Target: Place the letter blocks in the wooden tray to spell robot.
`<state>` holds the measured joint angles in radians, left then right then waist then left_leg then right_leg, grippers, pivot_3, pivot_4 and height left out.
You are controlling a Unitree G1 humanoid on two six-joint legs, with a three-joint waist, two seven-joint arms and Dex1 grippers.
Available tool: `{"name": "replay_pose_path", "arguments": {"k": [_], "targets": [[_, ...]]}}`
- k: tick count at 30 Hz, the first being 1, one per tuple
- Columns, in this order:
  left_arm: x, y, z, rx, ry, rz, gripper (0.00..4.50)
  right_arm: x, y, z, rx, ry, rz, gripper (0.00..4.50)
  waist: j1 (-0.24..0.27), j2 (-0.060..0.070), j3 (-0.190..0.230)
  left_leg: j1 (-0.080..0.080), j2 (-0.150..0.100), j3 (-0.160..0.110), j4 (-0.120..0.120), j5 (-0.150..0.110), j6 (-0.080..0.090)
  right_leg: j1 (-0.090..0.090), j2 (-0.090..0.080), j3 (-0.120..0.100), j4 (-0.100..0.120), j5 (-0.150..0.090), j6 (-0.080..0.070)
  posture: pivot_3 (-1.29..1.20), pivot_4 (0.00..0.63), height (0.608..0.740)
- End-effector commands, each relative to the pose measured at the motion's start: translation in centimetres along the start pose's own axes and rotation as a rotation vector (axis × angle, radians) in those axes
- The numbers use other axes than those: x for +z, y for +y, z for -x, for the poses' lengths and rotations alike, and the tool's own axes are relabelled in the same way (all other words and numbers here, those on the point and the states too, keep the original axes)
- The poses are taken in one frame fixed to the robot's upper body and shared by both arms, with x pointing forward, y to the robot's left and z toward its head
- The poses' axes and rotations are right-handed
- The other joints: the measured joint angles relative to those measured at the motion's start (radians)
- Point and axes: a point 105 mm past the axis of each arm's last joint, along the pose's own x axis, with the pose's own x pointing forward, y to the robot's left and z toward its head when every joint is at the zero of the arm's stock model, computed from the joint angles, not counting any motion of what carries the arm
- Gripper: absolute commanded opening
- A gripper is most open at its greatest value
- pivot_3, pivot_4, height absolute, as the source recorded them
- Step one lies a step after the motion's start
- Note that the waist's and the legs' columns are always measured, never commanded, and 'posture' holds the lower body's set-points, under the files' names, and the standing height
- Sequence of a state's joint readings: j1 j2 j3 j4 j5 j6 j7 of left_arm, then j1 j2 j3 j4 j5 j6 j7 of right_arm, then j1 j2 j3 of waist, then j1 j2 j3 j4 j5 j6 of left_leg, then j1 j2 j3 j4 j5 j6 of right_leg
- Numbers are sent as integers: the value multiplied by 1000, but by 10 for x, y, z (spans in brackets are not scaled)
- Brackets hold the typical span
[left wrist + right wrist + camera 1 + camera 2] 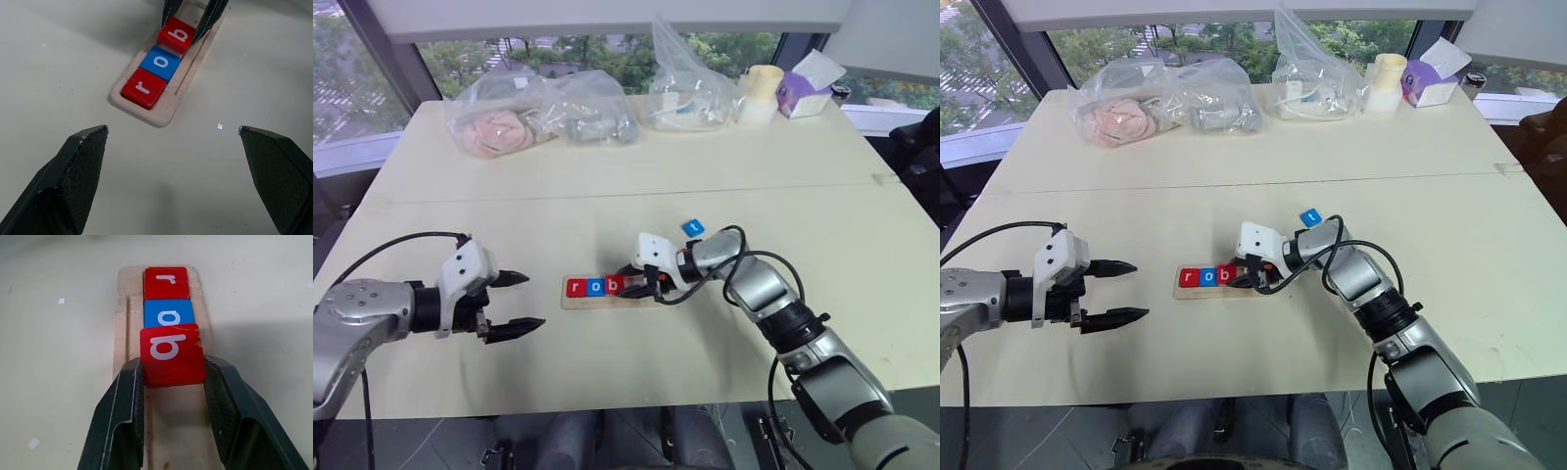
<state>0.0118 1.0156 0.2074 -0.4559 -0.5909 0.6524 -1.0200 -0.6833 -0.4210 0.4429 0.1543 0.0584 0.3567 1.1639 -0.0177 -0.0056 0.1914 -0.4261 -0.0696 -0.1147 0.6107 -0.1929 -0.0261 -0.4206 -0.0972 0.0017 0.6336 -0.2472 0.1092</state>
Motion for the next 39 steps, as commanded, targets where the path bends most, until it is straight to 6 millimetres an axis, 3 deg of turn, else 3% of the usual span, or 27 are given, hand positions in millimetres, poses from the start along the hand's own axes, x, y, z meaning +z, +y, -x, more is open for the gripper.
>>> {"name": "replay_pose_path", "arguments": {"k": [1,4,6,7,14,18,20,23,28,32,39], "targets": [[5,-3,-2,-4,-8,-28,4500,12,-2,1,0,-22,48,1631,0,0,0,0,0,0,0,0,0,0,0,0,0,0,0,0,150,740],[6,-2,-2,-1,-12,-29,4500,12,-6,-1,-25,-21,49,2987,0,0,0,0,0,0,0,0,0,0,0,0,0,0,0,0,150,740],[6,-2,-3,0,-13,-29,4500,12,-6,-1,-25,-22,57,4122,0,0,0,0,0,0,0,0,0,0,0,0,0,0,0,0,150,740],[6,-2,-3,0,-14,-30,4500,14,-8,-1,-33,-27,59,4437,0,0,0,0,0,0,0,0,0,0,0,0,0,0,0,0,150,740],[7,-2,-5,4,-19,-33,4500,33,-20,13,-112,-101,46,4437,0,0,0,0,0,0,0,0,0,0,0,0,1,0,0,0,150,740],[28,-8,-7,-6,-108,-47,4500,46,-53,75,-447,-263,-194,4437,9,0,0,0,0,-1,0,0,-1,0,0,0,1,0,0,0,150,740],[41,-12,-9,-24,-164,-43,4500,41,-53,94,-549,-285,-295,4437,14,-1,-1,0,-1,-1,1,0,-1,0,0,0,0,0,0,0,150,740],[53,-16,-15,-41,-206,-51,4500,32,-45,107,-650,-270,-388,4437,8,-2,-2,0,-1,-1,0,0,-1,1,0,0,0,0,0,0,150,740],[71,-18,-46,-56,-325,-48,4500,13,-14,95,-733,-230,-485,4437,4,0,-2,0,0,0,0,1,0,0,0,1,1,0,0,0,150,740],[71,-14,-61,-46,-331,-50,4500,-13,-13,89,-873,-144,-587,4437,0,-1,-2,2,-1,4,2,1,0,0,0,6,3,1,1,0,150,740],[62,-12,-68,-74,-280,-70,4500,-41,-10,76,-957,-50,-652,4437,3,-1,-2,2,-1,5,2,1,0,0,1,7,3,1,-2,0,150,740]]}}
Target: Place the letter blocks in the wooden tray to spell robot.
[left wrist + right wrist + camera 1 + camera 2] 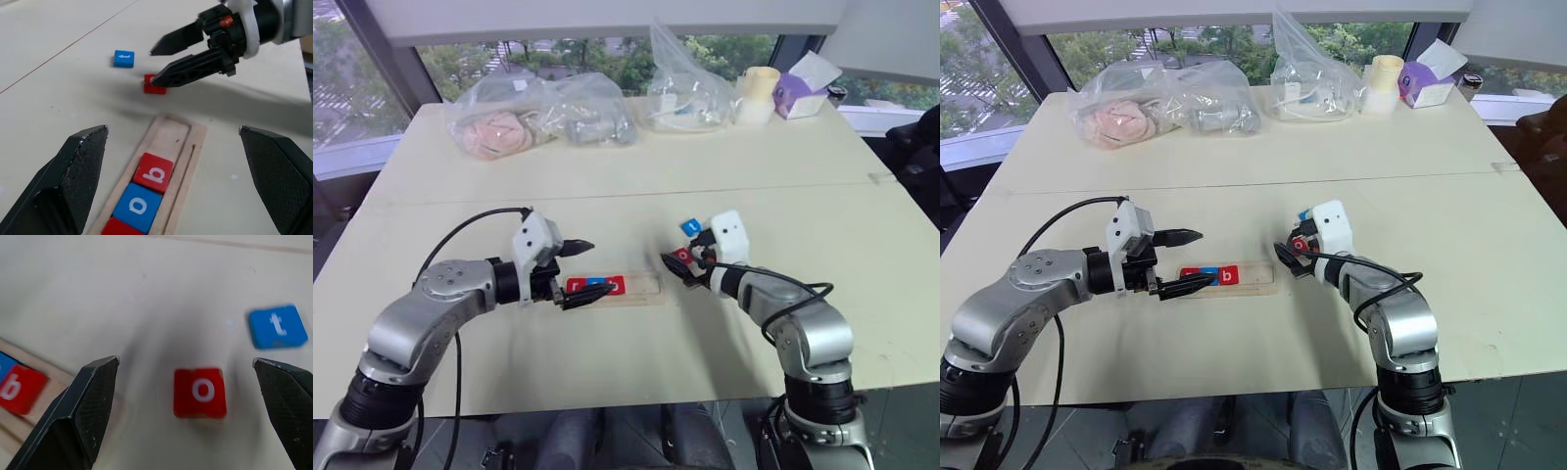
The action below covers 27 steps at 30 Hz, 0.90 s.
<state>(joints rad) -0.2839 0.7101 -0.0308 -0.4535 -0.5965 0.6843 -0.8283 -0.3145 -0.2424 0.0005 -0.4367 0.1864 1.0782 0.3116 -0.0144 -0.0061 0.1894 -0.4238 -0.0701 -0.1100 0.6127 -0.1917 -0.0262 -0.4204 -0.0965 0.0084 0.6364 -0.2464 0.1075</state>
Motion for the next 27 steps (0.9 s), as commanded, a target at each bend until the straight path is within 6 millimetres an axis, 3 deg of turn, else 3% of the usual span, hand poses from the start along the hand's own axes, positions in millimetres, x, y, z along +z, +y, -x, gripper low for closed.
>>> {"name": "replay_pose_path", "arguments": {"k": [1,4,6,8,11,12,16,20,22,27], "targets": [[0,-2,0,-26,19,-49,4500,-4,0,-4,-33,-5,18,4437,0,0,0,0,0,0,0,0,0,0,0,0,0,0,0,0,150,740],[-2,-1,1,-16,29,-56,4500,-13,-3,-10,-45,19,25,4437,0,0,0,0,0,0,0,0,0,0,0,0,0,0,0,0,150,740],[-4,-2,2,-12,36,-62,4500,-18,-5,-13,-50,28,29,3904,-2,0,0,1,0,0,0,0,0,0,0,0,0,0,0,0,150,740],[-4,-3,2,-10,37,-61,4500,-19,-5,-15,-40,27,49,3134,-3,0,0,2,0,0,0,0,0,2,0,0,0,0,0,0,150,740],[-7,-5,3,-7,43,-59,4500,-15,-5,-17,-36,14,53,1441,-5,0,0,4,1,0,0,0,0,3,0,0,0,0,0,0,150,740],[-7,-6,4,-6,44,-58,4500,-14,-4,-17,-33,10,56,1134,-5,0,0,4,1,0,-1,0,0,4,1,0,0,0,0,0,150,740],[-7,-5,4,2,42,-66,4500,-1,-6,-14,-64,-40,70,1146,-3,0,0,5,1,0,0,0,0,4,1,0,0,0,0,0,150,740],[-10,-5,-3,-4,53,-102,4500,11,-19,5,-173,-84,41,1146,1,0,0,4,1,0,0,0,0,4,1,0,0,0,0,0,150,740],[-13,-5,-7,-21,66,-115,4500,8,-21,19,-227,-71,8,1146,6,0,0,4,1,-1,-1,0,0,3,1,0,0,0,0,0,150,740],[-12,-2,-14,-45,59,-119,4500,-12,2,48,-249,19,-126,1146,1,0,0,3,1,-2,-1,0,0,2,1,0,-1,0,0,0,150,740]]}}
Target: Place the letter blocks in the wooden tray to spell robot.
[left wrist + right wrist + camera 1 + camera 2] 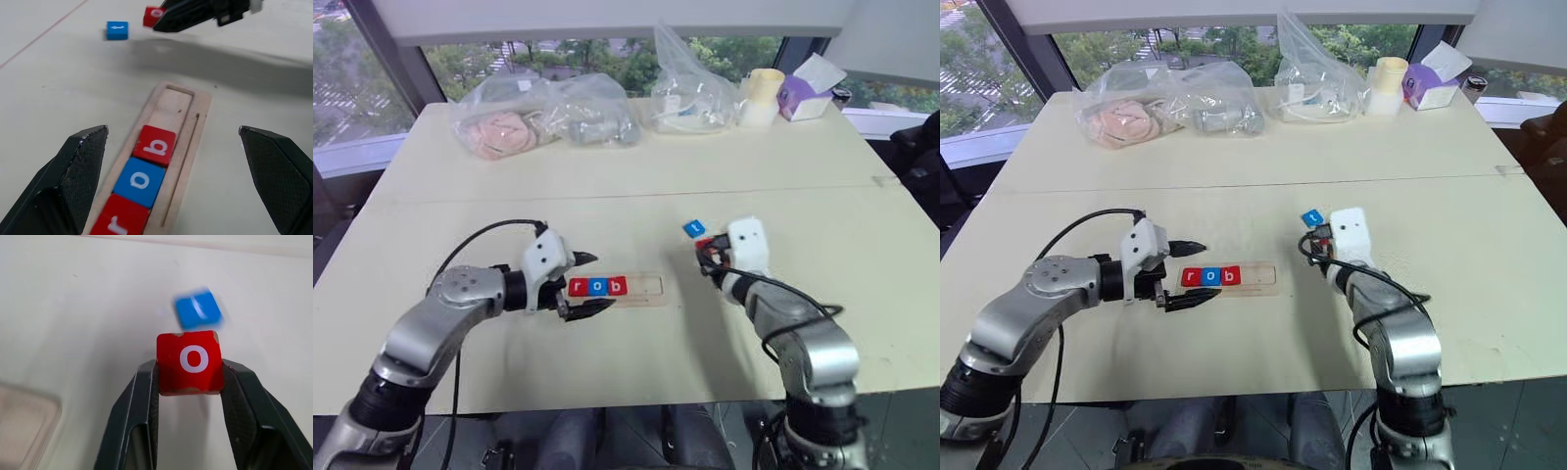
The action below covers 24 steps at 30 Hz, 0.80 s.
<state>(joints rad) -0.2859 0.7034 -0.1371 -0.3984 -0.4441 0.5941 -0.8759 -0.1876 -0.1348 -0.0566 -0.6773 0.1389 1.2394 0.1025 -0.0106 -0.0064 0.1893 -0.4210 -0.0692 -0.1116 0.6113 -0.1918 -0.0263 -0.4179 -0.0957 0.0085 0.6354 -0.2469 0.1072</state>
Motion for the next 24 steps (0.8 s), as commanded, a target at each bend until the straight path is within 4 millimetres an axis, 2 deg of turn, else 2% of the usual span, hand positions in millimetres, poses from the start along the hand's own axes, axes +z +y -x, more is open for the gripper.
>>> {"name": "replay_pose_path", "arguments": {"k": [1,5,9,11,12,15,16,17,21,24], "targets": [[10,2,-2,-15,-29,-47,4500,-4,9,22,-8,28,-45,1146,-4,0,0,0,0,0,0,0,0,-1,0,0,0,0,0,0,150,740],[11,2,-5,-49,-26,-50,4500,-21,16,35,-28,110,-111,1146,-4,0,0,0,1,0,0,0,0,-1,0,0,0,0,0,0,150,740],[6,2,-5,-71,-5,-47,4500,-28,25,34,-3,146,-161,1146,-4,0,0,-1,1,1,0,0,0,-1,0,0,0,0,0,0,150,740],[6,3,-5,-71,-2,-51,4500,-30,30,31,23,154,-177,2187,-4,0,0,-1,1,1,0,0,0,-2,0,0,0,0,0,0,150,740],[6,4,-4,-71,-2,-52,4500,-31,32,30,30,161,-180,2520,-4,0,0,-1,1,1,0,0,0,-2,0,0,0,0,0,0,150,740],[6,5,-3,-67,1,-53,4500,-35,26,25,6,178,-157,4125,-4,0,0,-1,1,1,0,0,0,-2,0,0,0,0,0,0,150,740],[6,4,-1,-67,6,-50,4500,-33,24,24,6,168,-141,4475,-4,0,0,-1,1,1,0,0,0,-1,0,0,0,0,0,0,150,740],[4,3,1,-69,13,-46,4500,-30,22,23,13,152,-127,4475,-4,0,0,-1,1,1,0,0,0,-1,0,0,0,0,0,0,150,740],[4,0,14,-87,35,-39,4500,9,8,23,62,-38,-3,4475,-6,0,0,-1,0,1,0,0,0,-1,-1,0,-2,0,0,0,150,740],[10,1,25,-107,31,-26,4500,36,7,25,209,-143,106,4475,-6,0,0,-4,0,1,0,0,0,-3,-1,-1,-2,0,0,0,150,740]]}}
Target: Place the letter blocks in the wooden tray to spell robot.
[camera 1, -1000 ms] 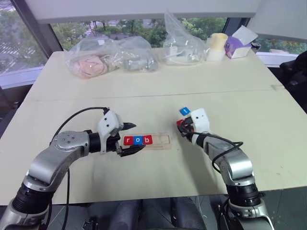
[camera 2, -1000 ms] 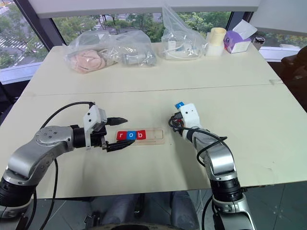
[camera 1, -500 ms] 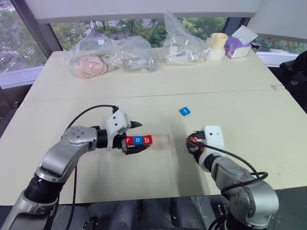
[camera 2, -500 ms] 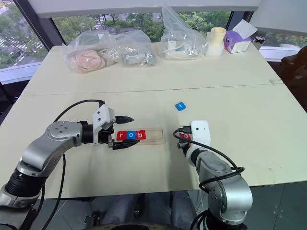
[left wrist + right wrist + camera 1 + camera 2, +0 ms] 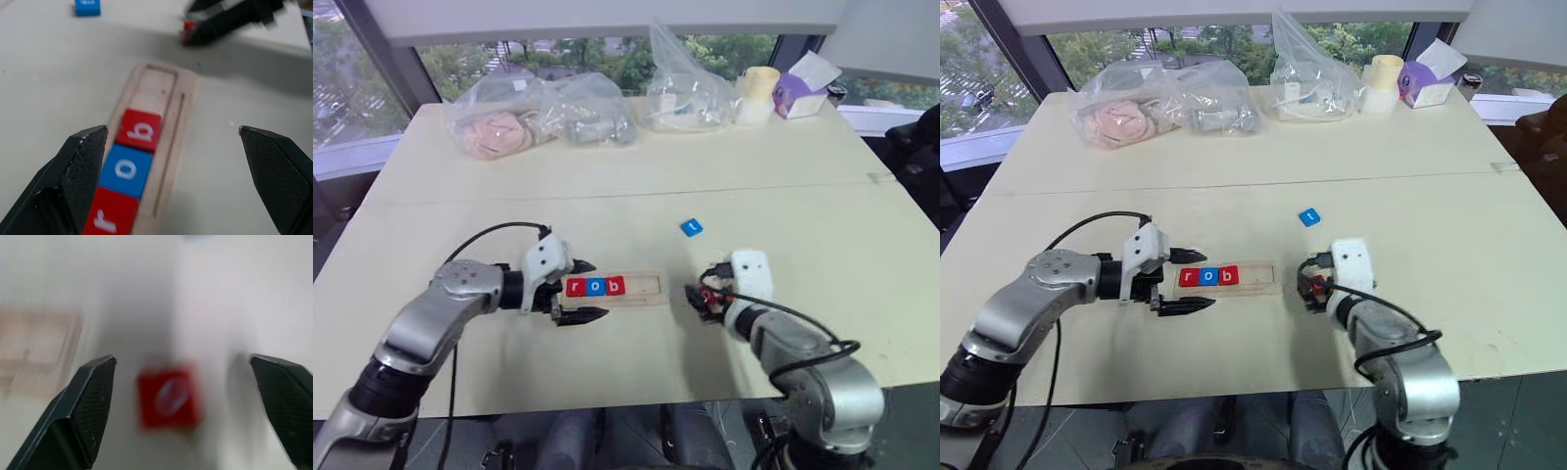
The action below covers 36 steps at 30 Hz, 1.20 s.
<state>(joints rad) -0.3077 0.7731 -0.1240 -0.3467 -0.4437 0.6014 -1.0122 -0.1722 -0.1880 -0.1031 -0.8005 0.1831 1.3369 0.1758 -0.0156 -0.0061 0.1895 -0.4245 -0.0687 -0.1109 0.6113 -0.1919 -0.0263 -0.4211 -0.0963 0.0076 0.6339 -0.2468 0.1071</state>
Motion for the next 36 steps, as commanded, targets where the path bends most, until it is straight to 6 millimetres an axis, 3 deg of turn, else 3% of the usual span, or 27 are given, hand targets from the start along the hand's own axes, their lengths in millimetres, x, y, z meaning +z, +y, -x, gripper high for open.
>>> {"name": "replay_pose_path", "arguments": {"k": [1,5,7,9,16,25,28,33,36], "targets": [[21,-4,18,-41,-41,-27,4500,37,10,9,287,-151,152,4475,-2,0,0,0,0,0,-1,0,0,0,0,0,0,0,0,0,150,740],[28,-9,31,-86,-33,-18,4500,41,1,22,527,-131,391,4475,3,0,1,-1,0,0,0,-1,1,2,0,-2,-3,-1,1,0,150,740],[32,-14,40,-111,-9,-37,4500,42,-23,27,629,-88,422,4475,3,-1,1,-1,0,0,1,-1,2,5,-1,-5,-4,-1,1,0,150,740],[32,-20,44,-131,16,-54,4500,32,-35,28,739,-23,530,4475,2,-1,2,-1,0,0,1,-1,2,5,-1,-5,-5,-1,1,0,150,740],[27,-30,43,-119,35,-44,4500,-13,-37,5,964,110,708,4475,-3,-2,2,3,3,0,1,-2,2,8,-1,-5,-5,-1,0,0,150,740],[19,-38,42,-80,57,-17,4500,-21,-36,-29,1030,105,756,4475,6,-2,3,3,2,0,1,-2,2,8,-1,-4,-5,-1,0,0,150,740],[19,-39,44,-66,59,-8,4500,-24,-38,-27,1070,115,760,3635,5,-2,3,3,1,0,1,-2,2,8,-1,-4,-5,-1,0,0,150,740],[16,-37,49,-40,68,2,4500,-17,-35,-25,1069,89,760,1232,4,-2,3,4,1,-1,1,-2,2,8,-1,-4,-4,-1,0,0,150,740],[14,-31,52,-15,76,1,4500,5,-22,-25,1058,21,720,1232,3,-1,3,4,1,-1,1,-2,2,8,-1,-4,-4,-1,0,0,150,740]]}}
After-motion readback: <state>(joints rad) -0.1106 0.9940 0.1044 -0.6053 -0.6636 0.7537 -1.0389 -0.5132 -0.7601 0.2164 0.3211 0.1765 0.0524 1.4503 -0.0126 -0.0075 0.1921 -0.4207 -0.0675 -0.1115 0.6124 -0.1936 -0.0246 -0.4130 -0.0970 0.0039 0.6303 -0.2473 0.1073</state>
